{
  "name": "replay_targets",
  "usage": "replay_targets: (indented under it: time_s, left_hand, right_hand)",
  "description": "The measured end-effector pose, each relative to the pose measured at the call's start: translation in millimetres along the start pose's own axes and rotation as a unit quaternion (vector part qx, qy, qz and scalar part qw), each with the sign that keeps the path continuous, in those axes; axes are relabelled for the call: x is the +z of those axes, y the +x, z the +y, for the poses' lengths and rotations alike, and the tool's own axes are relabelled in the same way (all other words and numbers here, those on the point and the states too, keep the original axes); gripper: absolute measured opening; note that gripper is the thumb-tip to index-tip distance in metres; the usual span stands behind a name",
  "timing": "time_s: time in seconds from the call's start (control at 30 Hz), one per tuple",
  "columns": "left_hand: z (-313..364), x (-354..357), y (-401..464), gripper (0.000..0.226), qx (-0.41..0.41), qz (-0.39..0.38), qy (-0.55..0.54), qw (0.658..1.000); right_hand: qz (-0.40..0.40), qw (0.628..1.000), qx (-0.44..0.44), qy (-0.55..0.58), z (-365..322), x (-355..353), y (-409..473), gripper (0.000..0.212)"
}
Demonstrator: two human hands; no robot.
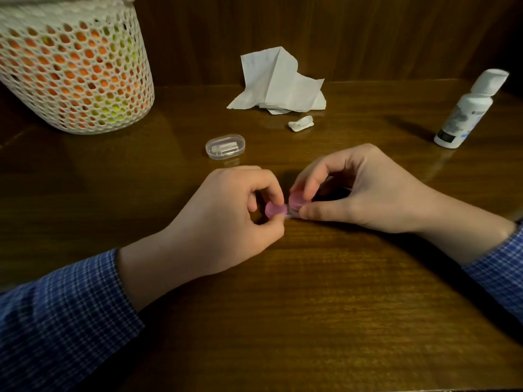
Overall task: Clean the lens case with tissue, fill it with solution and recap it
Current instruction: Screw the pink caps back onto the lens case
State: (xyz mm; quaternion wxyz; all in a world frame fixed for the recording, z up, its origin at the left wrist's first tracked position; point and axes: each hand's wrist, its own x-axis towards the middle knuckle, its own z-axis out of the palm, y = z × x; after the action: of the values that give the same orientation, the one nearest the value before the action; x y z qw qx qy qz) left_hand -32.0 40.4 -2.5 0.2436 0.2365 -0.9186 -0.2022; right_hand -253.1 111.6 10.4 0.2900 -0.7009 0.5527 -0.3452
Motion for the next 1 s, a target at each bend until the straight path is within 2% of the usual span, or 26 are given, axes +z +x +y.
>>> replay_targets:
  time_s: [0.67,1.0]
  left_hand:
    - [-0.2,-0.7,1.1,0.010,0.014,-0.005,-0.003,1.000]
    - [-1.2,-0.8,1.5,0.010,0.007,-0.010,0.000,1.000]
  right_hand:
    - [-0.031,0.999,-0.003,-0.038,-2.7,-1.5,0.5,0.010]
    - [-0.035,0.997,-0.007,-0.075,-4.5,2.4,-1.5,0.016]
